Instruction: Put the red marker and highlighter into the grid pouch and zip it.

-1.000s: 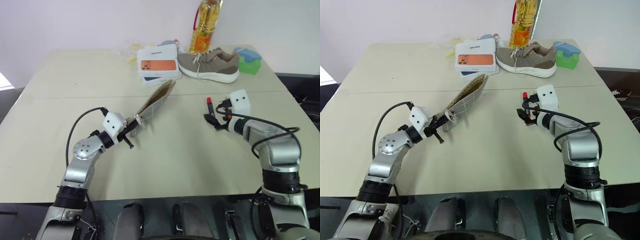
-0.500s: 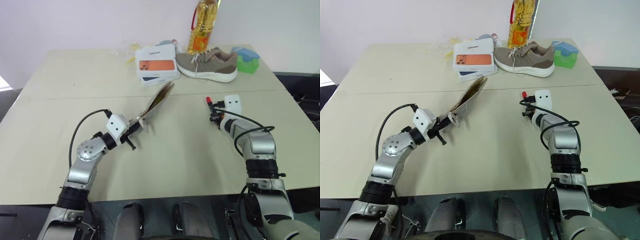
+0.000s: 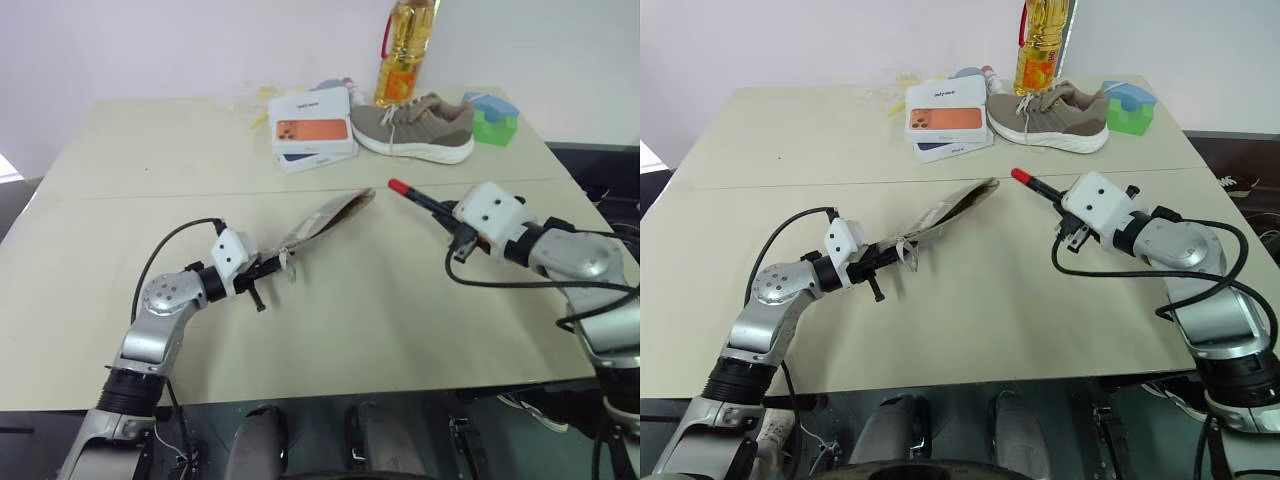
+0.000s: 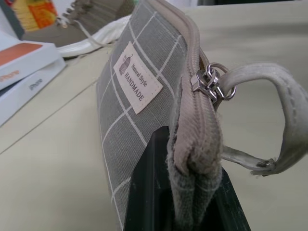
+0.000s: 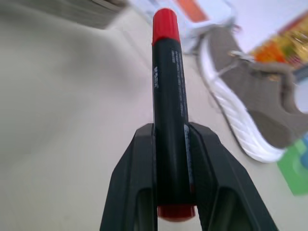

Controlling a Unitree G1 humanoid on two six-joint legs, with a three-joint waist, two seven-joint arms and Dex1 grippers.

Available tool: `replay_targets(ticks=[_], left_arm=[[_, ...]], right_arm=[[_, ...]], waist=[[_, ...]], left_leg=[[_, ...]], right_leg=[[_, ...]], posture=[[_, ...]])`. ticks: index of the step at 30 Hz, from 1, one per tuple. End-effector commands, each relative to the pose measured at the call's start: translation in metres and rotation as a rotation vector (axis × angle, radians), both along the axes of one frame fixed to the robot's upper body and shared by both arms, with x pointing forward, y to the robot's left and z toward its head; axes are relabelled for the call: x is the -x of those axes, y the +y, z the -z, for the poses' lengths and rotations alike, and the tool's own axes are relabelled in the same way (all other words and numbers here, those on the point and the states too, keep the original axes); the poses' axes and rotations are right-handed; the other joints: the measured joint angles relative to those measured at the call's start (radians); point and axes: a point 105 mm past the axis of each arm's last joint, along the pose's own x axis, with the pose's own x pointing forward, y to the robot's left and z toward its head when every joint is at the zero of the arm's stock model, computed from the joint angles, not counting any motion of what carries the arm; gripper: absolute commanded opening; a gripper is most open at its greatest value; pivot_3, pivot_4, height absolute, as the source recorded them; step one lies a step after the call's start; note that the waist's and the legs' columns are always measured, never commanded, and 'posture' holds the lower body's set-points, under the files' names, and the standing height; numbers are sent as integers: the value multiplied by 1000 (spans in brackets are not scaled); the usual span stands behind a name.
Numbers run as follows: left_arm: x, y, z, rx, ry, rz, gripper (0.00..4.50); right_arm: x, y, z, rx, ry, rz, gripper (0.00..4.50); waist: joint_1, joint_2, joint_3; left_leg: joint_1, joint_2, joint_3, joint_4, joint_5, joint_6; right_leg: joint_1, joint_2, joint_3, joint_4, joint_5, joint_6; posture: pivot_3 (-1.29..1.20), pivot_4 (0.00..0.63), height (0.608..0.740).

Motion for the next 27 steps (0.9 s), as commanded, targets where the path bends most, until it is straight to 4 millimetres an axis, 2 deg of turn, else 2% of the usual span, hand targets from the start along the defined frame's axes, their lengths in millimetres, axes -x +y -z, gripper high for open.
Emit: replay_targets(ticks=[1,10,14,18,22,26,27], left_arm=[[2,-2,4,-22,17,27,0],[7,-5,7,-25,17,44,0],[11,-8,8,-42,8,77,0],[15,-14,2,-73,-7,140,0],[21,-22,-4,-92,-14,206,0],[22,-25,-7,-96,-13,231,0],[22,-25,-9,-96,-17,231,0]], right_arm=[[8,14,-8,58,-32,-92,412],[10,20,-9,104,-26,-139,412],[14,25,-7,215,-33,-195,412],[21,43,-2,362,-58,-318,412],[26,66,1,396,-89,-415,412],[29,79,2,393,-91,-457,412],[30,84,2,383,-90,-468,912]], waist=[[0,0,0],[3,0,0],[3,0,0],[2,0,0],[3,-1,0],[7,-1,1],[6,-1,1]], left_leg=[[0,0,0,0,0,0],[0,0,0,0,0,0],[0,0,0,0,0,0],[0,0,0,0,0,0],[-1,0,0,0,0,0],[-1,0,0,1,0,0],[-1,0,0,1,0,0]], right_leg=[[0,0,0,0,0,0],[0,0,0,0,0,0],[0,0,0,0,0,0],[0,0,0,0,0,0],[0,0,0,0,0,0],[0,0,0,-1,0,0],[0,0,0,-1,0,0]], posture=[[0,150,740],[0,150,740],[0,150,740],[0,150,740],[0,150,740],[0,150,740],[0,150,740]])
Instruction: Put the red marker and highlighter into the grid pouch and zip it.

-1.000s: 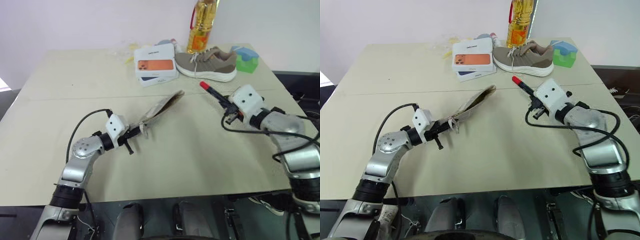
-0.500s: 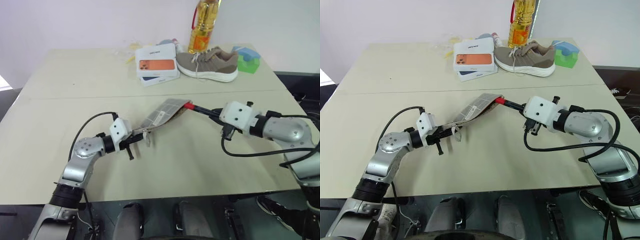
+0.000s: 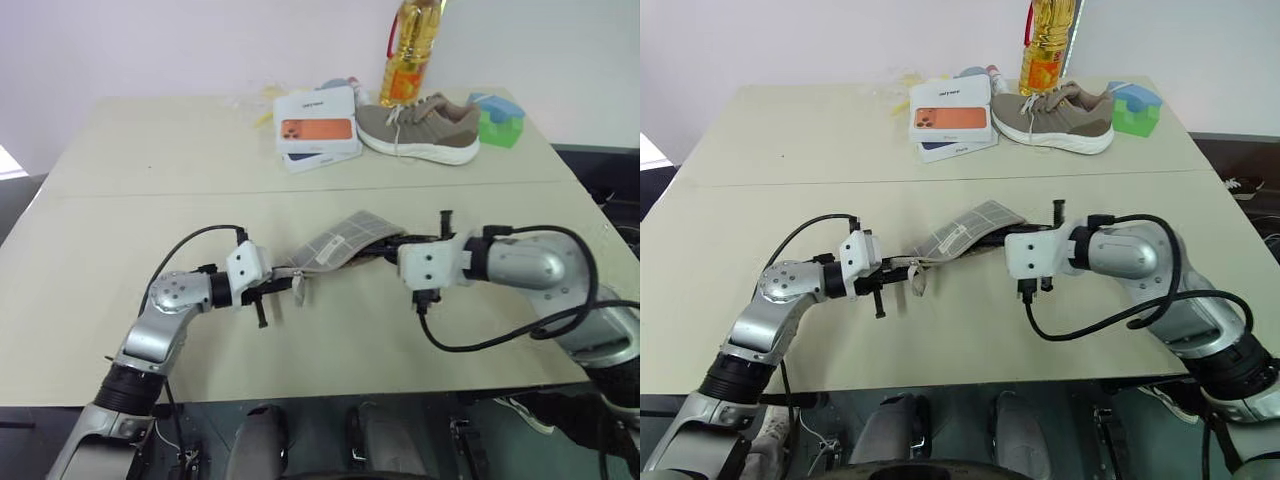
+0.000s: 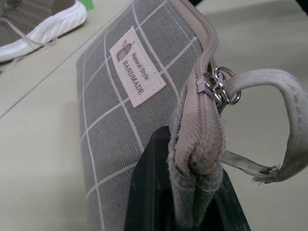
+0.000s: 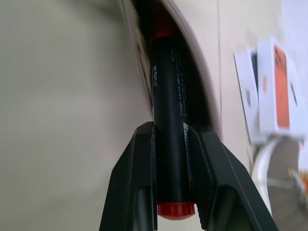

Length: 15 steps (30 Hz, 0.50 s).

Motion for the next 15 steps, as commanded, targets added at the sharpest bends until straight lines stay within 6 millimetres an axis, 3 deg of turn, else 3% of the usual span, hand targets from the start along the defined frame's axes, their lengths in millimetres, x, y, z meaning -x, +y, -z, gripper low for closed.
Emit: replay_targets(ticks=[1,5,11,15], left_arm=[[4,-7,-13,5,-38,44,0],[1,-4,-12,6,-49,12,0],[-20,3,-15,61,-94,-145,0],[-41,-5,-22,137,-146,-264,0]], right_arm=[[7,17,-16,-15,-62,-66,1471],[3,12,-25,-73,-81,-31,3363],[9,11,-50,-496,131,63,3363],[24,23,-33,-686,412,106,3363]], waist=[[-2,0,0],[-1,0,0],[0,0,0],[11,0,0]], left_leg=[[0,0,0,0,0,0],[0,0,0,0,0,0],[0,0,0,1,0,0],[0,0,-1,2,0,0]], right_leg=[[0,0,0,0,0,0],[0,0,0,0,0,0],[1,0,0,0,0,0],[2,0,0,1,0,0]], posture=[[0,150,740],[0,150,740],[0,150,740],[0,150,740]])
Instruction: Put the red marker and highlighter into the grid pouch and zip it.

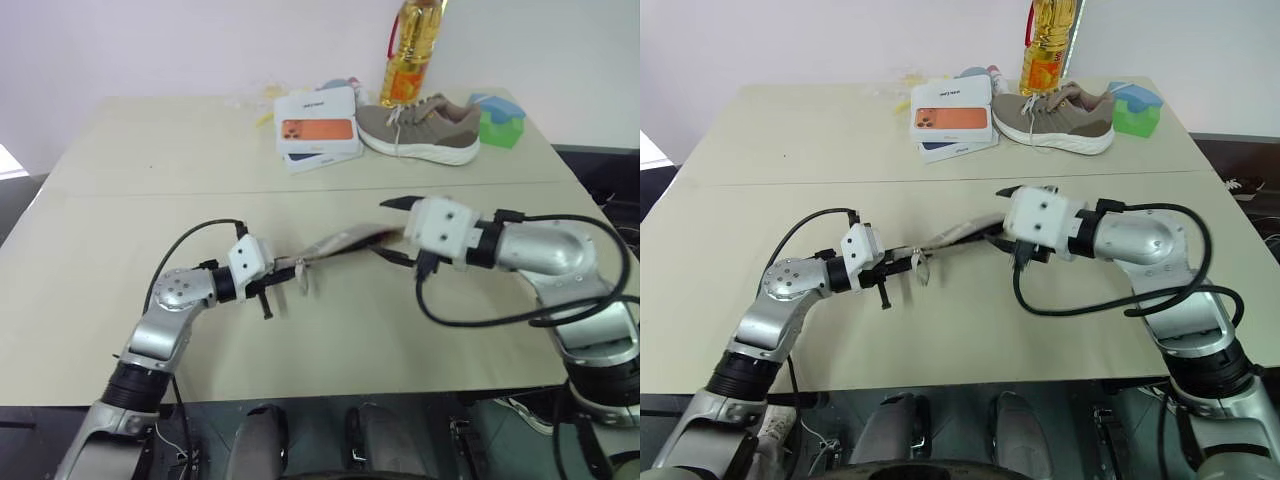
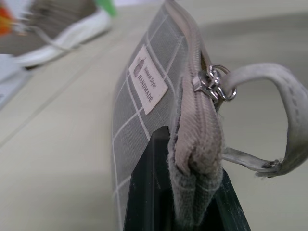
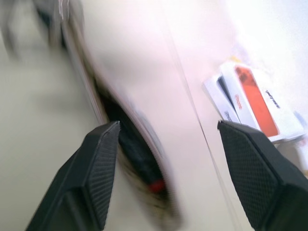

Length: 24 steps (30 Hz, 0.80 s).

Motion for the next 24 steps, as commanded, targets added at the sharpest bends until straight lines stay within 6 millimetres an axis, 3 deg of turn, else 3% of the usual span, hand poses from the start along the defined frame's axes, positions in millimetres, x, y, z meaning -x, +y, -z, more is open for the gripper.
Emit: replay_targets(ticks=[1,8,13,16,21,23,24], left_arm=[[-16,-3,-13,45,-89,-106,0],[-21,-24,-11,75,-119,-135,0],[-19,-29,-10,86,-120,-133,0],[-20,-27,-10,83,-119,-137,0],[-23,-23,-10,74,-128,-150,0],[-24,-20,-10,68,-132,-154,0],[-25,-16,-9,56,-133,-160,0]], right_arm=[[16,15,11,-156,191,-14,3363],[-9,46,33,-426,413,202,3363],[-17,64,42,-428,424,250,3363],[-17,69,42,-435,421,244,2556],[-26,52,42,-418,385,318,34],[-28,42,40,-405,359,345,34],[-34,26,35,-394,319,395,34]], waist=[[8,0,0],[10,0,0],[12,0,0],[10,0,0],[10,0,0],[10,0,0],[10,0,0]], left_leg=[[0,0,0,0,0,0],[0,0,0,0,0,0],[-1,0,0,0,0,0],[-1,-1,0,0,0,0],[-1,0,0,0,0,0],[-1,0,0,0,0,0],[-1,-1,0,0,0,0]], right_leg=[[0,0,0,0,0,0],[-1,0,0,1,0,0],[-1,0,0,1,0,0],[-1,0,0,1,0,0],[-1,0,0,1,0,0],[-1,0,0,1,0,0],[-1,0,0,1,0,0]], posture=[[0,150,740],[0,150,740],[0,150,740],[0,150,740],[0,150,740],[0,150,740],[0,150,740]])
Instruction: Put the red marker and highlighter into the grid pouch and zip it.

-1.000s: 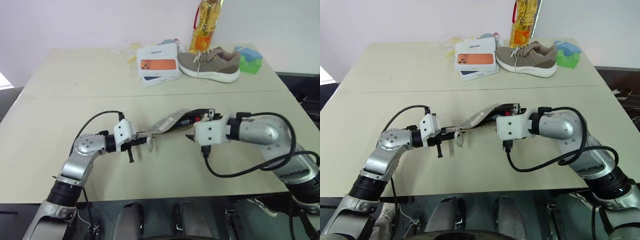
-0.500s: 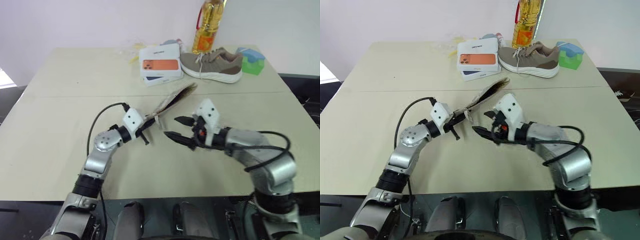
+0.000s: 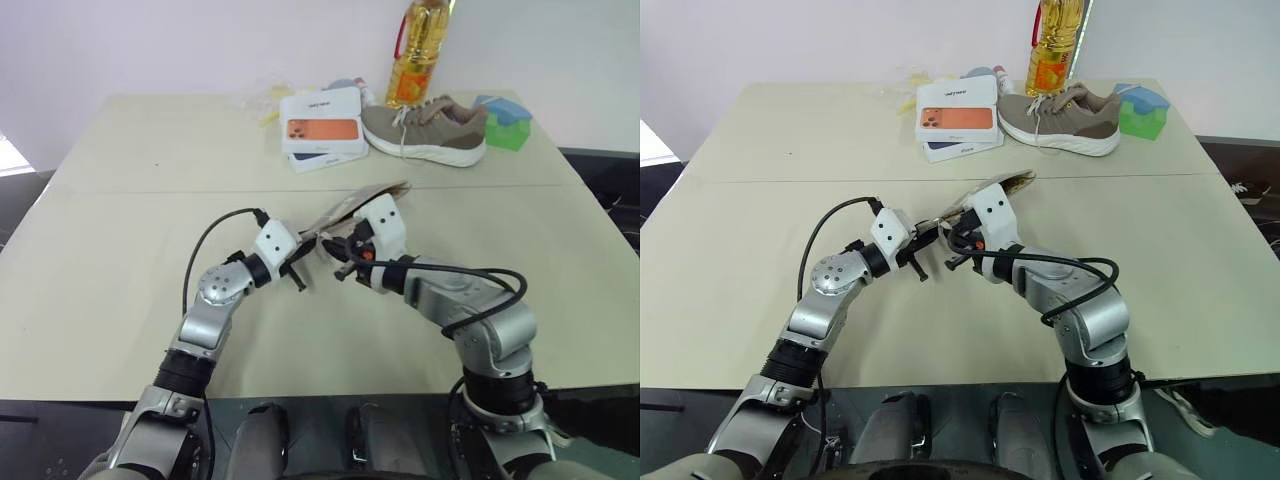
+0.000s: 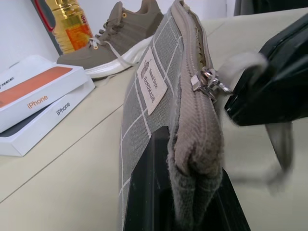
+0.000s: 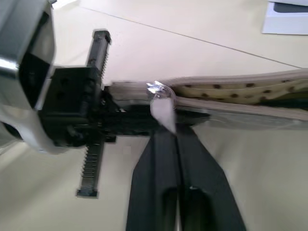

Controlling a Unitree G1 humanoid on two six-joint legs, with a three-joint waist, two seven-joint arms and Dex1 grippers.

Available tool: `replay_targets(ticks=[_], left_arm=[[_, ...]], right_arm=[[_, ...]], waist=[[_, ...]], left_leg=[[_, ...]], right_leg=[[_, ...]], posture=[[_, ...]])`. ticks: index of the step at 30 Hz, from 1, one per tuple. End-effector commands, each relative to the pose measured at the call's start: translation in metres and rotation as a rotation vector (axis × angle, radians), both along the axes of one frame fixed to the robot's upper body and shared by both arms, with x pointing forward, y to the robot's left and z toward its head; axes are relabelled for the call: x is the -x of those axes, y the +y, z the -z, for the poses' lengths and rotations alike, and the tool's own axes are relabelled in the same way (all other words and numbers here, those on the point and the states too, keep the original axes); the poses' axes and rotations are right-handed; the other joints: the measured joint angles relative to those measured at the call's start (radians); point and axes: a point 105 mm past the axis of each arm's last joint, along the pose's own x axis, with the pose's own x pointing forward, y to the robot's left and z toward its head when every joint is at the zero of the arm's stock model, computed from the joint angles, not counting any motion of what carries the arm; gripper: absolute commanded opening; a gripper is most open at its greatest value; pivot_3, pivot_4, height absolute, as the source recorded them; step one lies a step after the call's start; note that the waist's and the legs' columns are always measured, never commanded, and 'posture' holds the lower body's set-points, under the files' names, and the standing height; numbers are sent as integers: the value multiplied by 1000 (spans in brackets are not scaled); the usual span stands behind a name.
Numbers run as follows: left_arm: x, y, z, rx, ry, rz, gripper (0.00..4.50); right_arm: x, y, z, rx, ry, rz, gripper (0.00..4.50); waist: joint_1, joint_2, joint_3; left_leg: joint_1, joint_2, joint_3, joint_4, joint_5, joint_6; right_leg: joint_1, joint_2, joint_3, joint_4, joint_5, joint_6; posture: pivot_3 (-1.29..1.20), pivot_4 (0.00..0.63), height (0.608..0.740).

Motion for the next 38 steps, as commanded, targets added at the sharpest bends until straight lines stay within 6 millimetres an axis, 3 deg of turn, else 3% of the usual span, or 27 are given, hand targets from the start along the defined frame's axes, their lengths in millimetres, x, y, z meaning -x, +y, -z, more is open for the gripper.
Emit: replay_targets(ticks=[1,9,11,14,16,20,22,24,31,38], left_arm=[[-4,13,-8,-17,-44,-22,0],[6,34,6,-100,-24,-1,0],[9,36,9,-111,-16,4,0],[17,40,16,-73,55,28,0],[20,44,18,-43,101,24,672],[25,60,25,-40,154,-44,2400],[29,73,28,-25,175,-94,3442],[32,89,33,-2,201,-164,3452],[36,152,44,75,272,-470,3452],[40,170,42,118,270,-553,3452]], right_arm=[[-16,-41,-24,49,-119,130,34],[-44,-140,-63,228,-277,468,34],[-46,-155,-68,256,-289,516,34],[-28,-143,-48,288,-194,333,34],[-15,-134,-35,267,-129,232,580],[5,-129,-15,275,-72,106,2356],[12,-136,-3,287,-56,87,3519],[17,-143,4,281,-52,84,4448],[19,-170,-1,153,-169,176,4448],[21,-183,13,114,-132,202,4448]], waist=[[0,0,0],[-9,0,0],[-12,0,0],[-18,0,0],[-20,0,0],[-22,0,0],[-22,0,0],[-21,0,0],[-21,-1,0],[-18,-1,0]], left_leg=[[0,0,0,0,0,0],[0,0,0,-2,0,0],[0,0,1,-2,0,0],[0,0,0,-3,0,0],[0,1,0,-3,0,0],[0,1,0,-3,0,0],[0,1,0,-3,0,0],[0,1,-1,-3,0,0],[1,1,-1,-3,0,0],[1,0,0,-3,0,0]], right_leg=[[0,0,0,0,0,0],[-1,1,0,0,0,0],[-1,0,0,0,0,0],[-1,0,0,-1,0,0],[-1,0,0,-2,0,0],[-1,0,0,-2,0,0],[-1,0,0,-2,0,0],[-1,0,0,-2,0,0],[0,0,0,-2,0,0],[0,-1,0,-2,0,0]], posture=[[0,150,740],[0,150,740],[0,150,740],[0,150,740],[0,150,740],[0,150,740],[0,150,740],[0,150,740],[0,150,740],[0,150,740]])
